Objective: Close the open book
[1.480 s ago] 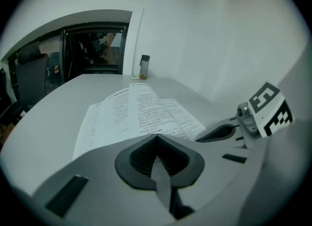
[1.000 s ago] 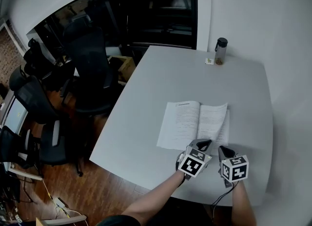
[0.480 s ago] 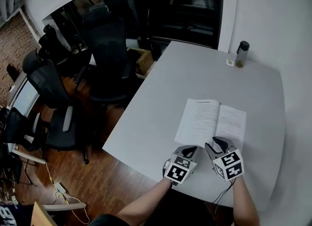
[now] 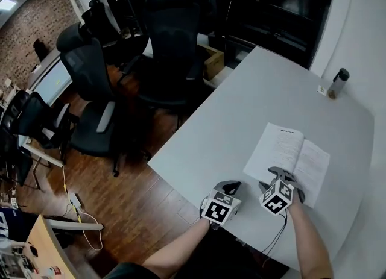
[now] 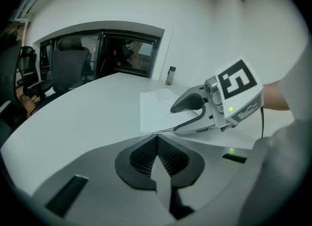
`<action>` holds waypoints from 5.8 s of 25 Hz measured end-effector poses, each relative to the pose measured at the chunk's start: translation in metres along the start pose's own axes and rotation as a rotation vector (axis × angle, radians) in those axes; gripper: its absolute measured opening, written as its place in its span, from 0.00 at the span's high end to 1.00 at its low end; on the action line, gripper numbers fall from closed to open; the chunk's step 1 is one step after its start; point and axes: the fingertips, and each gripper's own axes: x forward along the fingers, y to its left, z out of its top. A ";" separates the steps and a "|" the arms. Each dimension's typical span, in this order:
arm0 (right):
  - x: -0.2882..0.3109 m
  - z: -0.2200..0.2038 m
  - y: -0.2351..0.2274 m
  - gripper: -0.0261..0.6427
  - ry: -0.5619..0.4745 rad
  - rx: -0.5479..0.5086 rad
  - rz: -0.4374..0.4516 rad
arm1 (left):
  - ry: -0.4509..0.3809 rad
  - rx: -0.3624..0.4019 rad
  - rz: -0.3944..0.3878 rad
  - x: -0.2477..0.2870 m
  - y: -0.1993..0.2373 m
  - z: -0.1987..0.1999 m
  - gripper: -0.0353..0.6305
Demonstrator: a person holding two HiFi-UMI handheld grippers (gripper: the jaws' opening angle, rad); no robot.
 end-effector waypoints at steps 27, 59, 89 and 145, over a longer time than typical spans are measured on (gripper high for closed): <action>-0.126 -0.129 -0.054 0.95 -0.386 1.128 -0.377 | 0.055 0.147 -0.180 0.047 -0.067 0.013 0.94; -0.006 -0.026 -0.018 0.63 0.065 0.035 -0.128 | -0.030 -0.044 -0.101 0.009 -0.027 0.014 0.94; -0.165 -0.184 -0.014 0.81 -0.338 1.246 -0.433 | -0.080 0.157 -0.332 0.014 -0.131 0.058 0.94; -0.368 0.045 0.125 0.95 -0.873 0.770 -0.493 | -0.502 0.284 -0.301 -0.255 -0.205 0.065 0.94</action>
